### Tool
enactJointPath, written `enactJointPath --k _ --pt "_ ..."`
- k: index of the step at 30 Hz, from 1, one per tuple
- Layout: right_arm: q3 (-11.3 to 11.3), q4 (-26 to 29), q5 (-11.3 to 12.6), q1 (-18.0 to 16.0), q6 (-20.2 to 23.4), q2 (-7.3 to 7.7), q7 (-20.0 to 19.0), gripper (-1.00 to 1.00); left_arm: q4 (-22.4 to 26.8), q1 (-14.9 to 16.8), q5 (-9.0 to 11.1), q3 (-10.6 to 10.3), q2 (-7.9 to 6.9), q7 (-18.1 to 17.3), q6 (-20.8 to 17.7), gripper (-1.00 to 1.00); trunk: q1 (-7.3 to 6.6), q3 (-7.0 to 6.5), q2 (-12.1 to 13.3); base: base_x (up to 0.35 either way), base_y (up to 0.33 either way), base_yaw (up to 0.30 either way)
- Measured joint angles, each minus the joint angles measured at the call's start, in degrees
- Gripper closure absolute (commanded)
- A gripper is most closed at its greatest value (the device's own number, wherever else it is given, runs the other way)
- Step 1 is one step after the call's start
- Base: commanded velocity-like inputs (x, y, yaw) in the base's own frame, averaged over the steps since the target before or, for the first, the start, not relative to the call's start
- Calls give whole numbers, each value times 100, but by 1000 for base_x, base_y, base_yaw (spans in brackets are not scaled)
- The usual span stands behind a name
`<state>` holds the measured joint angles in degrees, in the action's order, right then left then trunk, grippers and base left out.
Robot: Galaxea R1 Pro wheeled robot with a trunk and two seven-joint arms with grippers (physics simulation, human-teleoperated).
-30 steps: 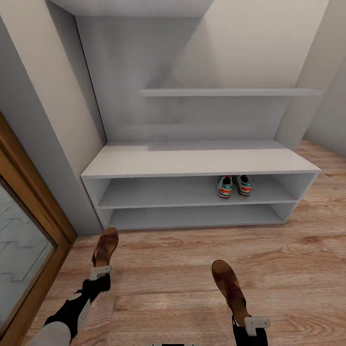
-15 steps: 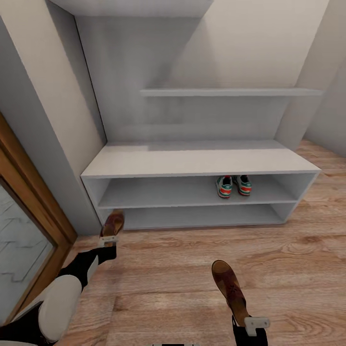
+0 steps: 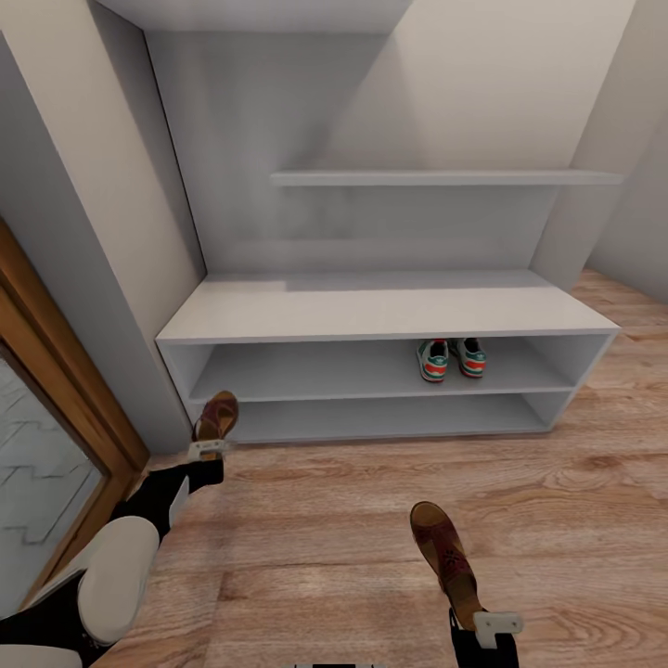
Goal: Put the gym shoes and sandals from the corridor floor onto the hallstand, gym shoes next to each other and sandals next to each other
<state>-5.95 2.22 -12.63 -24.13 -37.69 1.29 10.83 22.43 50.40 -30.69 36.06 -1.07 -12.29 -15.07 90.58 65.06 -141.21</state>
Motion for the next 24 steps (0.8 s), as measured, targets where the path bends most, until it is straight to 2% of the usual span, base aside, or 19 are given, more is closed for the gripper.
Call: enactJointPath --k 2,7,9,15,24 --pt "-8 2 6 1 0 13 1 100 70 -5 0 -1 -6 -11 -11 100 0 4 0 0 0 0" --pt "-19 10 13 4 -3 39 8 100 137 -4 -4 3 31 16 -31 100 110 128 -199 0 0 0" --pt "-17 11 11 3 -2 44 8 100 141 -2 -16 10 46 20 -35 100 116 189 -203 0 0 0" --pt "-12 5 11 1 -3 43 12 100 145 61 -264 25 86 36 -45 100 132 376 -211 0 0 0" --pt "-8 4 8 2 -3 38 16 100 153 95 -350 37 123 37 -38 100 131 405 -212 0 0 -25"
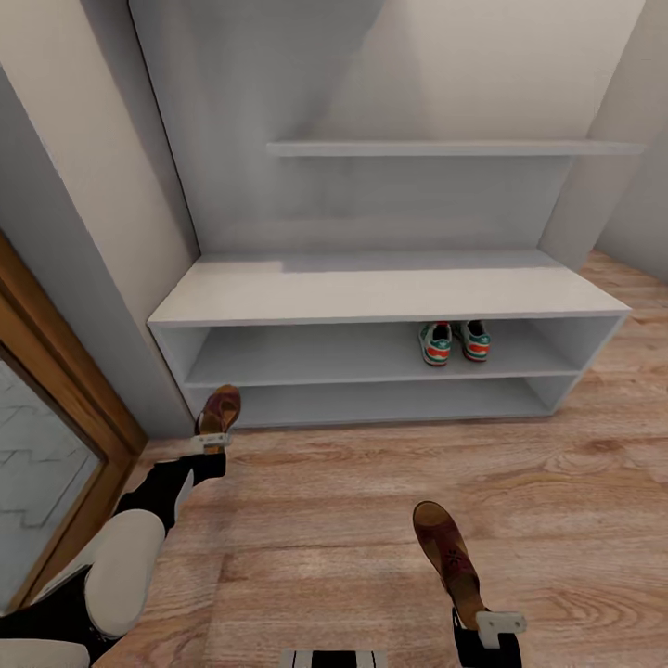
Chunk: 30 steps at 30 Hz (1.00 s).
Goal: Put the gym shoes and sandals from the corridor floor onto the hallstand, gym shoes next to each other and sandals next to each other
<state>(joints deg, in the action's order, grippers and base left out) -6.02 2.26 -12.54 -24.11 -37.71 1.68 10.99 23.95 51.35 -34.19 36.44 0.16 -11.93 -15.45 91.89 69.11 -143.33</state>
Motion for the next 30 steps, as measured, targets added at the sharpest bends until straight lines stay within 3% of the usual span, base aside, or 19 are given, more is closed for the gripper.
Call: enactJointPath --k 9,15,30 --pt "5 -9 1 3 0 0 0 100 -17 -56 4 1 13 524 87 100 -1 -17 0 58 0 -177" --pt "11 -9 -2 1 0 0 1 100 -24 -66 22 -3 35 556 99 100 -1 -18 0 68 -17 -17" --pt "7 -10 -7 3 6 -9 -2 100 -17 -58 21 -9 80 569 103 100 -1 -18 0 225 -55 0"
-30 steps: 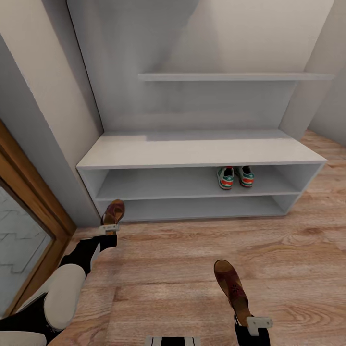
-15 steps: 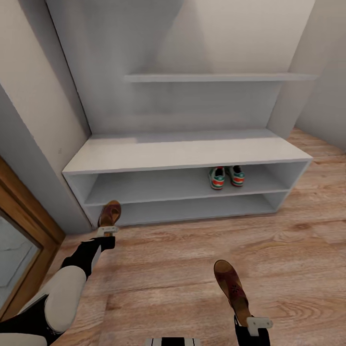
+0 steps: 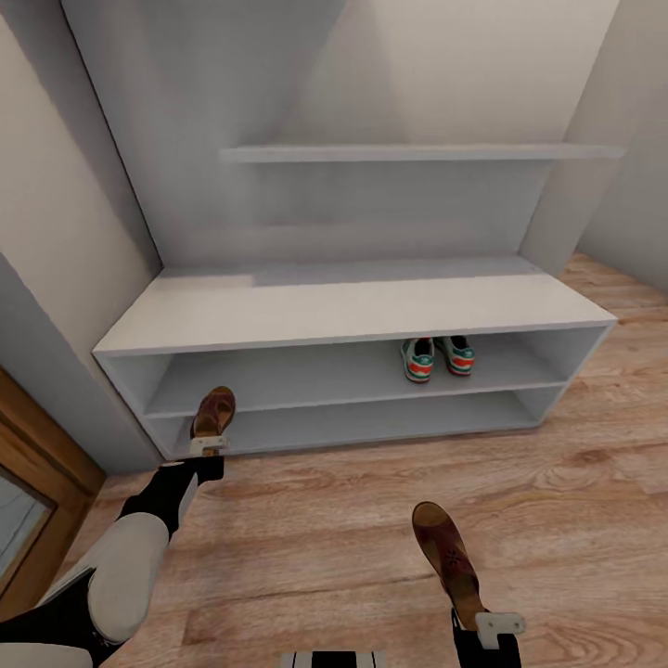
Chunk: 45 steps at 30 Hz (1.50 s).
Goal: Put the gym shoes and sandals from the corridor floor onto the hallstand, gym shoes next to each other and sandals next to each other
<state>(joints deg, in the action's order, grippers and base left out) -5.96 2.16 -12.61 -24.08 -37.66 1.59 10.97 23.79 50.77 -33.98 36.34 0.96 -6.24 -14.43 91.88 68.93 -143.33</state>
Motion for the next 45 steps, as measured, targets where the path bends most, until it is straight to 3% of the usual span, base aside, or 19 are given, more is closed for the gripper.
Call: enactJointPath --k 26,45 --pt "-3 -9 4 -1 2 0 -6 100 6 13 3 9 1 16 1 100 -3 0 0 291 -25 0" --pt "3 -9 -1 0 3 0 -6 100 31 16 13 3 1 20 1 100 -3 -1 -2 161 -6 0"
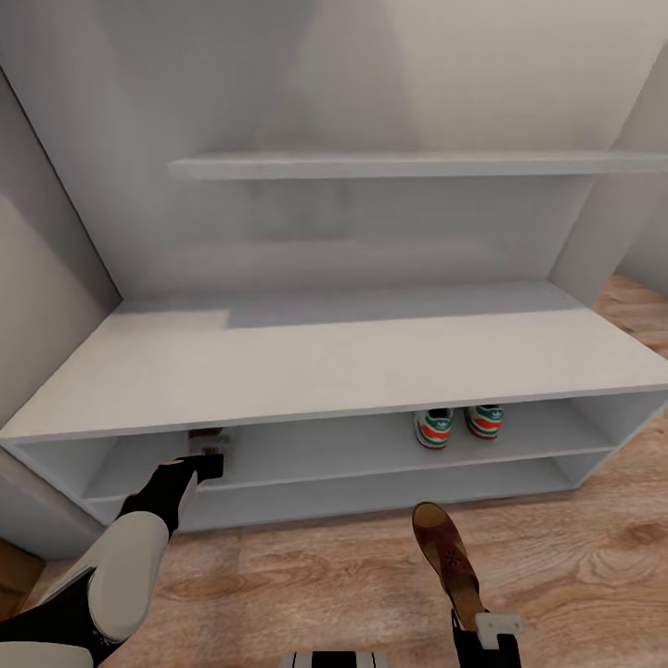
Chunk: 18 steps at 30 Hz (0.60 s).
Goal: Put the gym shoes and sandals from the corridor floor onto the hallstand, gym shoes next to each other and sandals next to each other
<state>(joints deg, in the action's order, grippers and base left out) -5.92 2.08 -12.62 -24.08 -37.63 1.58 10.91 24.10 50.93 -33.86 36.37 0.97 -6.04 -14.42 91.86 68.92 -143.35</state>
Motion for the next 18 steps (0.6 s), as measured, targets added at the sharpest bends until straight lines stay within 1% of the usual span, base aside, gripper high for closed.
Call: enactJointPath --k 13,18 --pt "3 0 0 -4 0 0 -4 100 22 -4 2 -11 8 -26 -1 100 2 0 1 9 0 0" --pt "4 0 -1 -4 0 0 -6 100 7 -2 7 -8 9 -20 1 100 -2 0 0 176 0 0"
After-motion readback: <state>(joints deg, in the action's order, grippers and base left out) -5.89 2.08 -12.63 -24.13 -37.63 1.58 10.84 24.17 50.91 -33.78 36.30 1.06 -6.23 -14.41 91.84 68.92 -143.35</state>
